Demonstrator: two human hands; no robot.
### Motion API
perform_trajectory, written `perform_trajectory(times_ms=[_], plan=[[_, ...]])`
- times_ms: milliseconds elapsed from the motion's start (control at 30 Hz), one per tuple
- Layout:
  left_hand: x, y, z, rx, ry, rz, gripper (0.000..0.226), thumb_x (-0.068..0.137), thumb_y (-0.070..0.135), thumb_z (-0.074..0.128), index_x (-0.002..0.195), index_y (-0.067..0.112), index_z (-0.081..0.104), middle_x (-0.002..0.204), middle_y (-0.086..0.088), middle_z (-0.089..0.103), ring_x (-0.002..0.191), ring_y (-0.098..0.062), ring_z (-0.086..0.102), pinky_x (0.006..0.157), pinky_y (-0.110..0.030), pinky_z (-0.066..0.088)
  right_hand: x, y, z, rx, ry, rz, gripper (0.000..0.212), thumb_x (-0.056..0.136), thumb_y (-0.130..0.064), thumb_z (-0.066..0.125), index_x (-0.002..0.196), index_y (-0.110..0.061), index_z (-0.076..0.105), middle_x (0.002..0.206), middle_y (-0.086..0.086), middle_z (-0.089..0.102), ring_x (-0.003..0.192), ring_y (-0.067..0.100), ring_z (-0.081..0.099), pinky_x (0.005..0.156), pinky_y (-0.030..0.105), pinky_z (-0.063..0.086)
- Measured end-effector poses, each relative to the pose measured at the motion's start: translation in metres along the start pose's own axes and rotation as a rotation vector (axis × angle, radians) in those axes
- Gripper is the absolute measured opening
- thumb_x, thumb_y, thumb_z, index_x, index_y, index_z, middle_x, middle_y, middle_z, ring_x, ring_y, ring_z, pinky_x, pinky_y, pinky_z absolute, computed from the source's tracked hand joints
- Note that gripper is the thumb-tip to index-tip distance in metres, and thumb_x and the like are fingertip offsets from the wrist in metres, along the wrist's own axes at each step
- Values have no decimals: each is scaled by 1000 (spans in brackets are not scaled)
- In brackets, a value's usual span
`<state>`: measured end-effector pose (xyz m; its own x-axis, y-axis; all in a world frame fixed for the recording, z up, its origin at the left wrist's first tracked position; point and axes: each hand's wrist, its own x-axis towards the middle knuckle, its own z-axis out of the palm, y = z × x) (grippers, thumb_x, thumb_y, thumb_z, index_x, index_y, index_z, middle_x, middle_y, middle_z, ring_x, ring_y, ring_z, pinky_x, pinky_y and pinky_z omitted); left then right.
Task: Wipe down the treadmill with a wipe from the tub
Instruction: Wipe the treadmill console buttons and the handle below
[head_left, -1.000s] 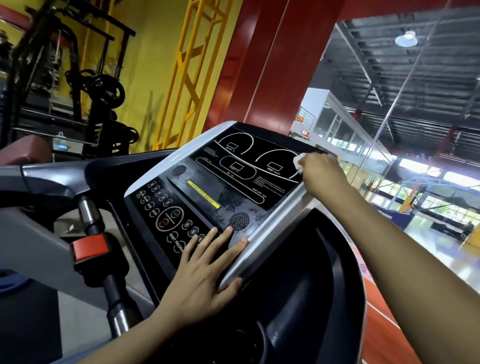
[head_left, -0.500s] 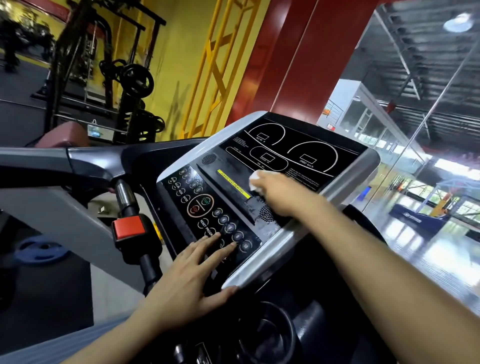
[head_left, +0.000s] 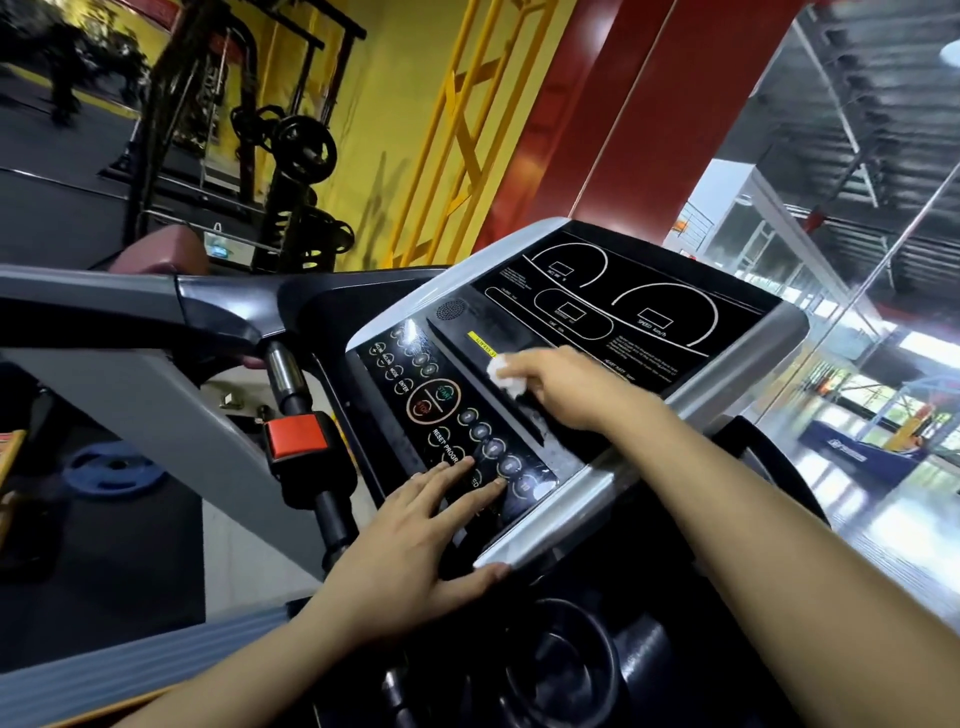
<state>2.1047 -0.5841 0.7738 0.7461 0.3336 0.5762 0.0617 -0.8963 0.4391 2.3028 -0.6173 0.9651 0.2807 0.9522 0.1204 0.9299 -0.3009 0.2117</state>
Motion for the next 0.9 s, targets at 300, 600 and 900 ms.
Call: perform_trajectory(times_ms=[300,600,900], plan=[[0,-2,-1,-29,-12,-2,78,85,86,33,155,56,17,168,13,13,155,-10,11,122,-23,2,-24,-22,2,72,21,46,31,98,-17,46,119,-30,65,109,2,68,98,30,65,89,40,52],[2,-3,3,-22,-9,-5,78,86,85,36,155,53,23,167,11,18,153,-16,19,124,-28,11,-62,-5,-11,-4,126,242,49,90,4,48,126,-24,68,122,7,69,97,29,66,88,36,54],[3,-3,4,-36,-17,-10,79,85,87,33,155,52,24,167,8,23,153,-18,21,122,-31,14,-89,8,-26,-250,263,377,31,92,5,50,110,-13,68,111,12,67,96,31,65,78,37,53]])
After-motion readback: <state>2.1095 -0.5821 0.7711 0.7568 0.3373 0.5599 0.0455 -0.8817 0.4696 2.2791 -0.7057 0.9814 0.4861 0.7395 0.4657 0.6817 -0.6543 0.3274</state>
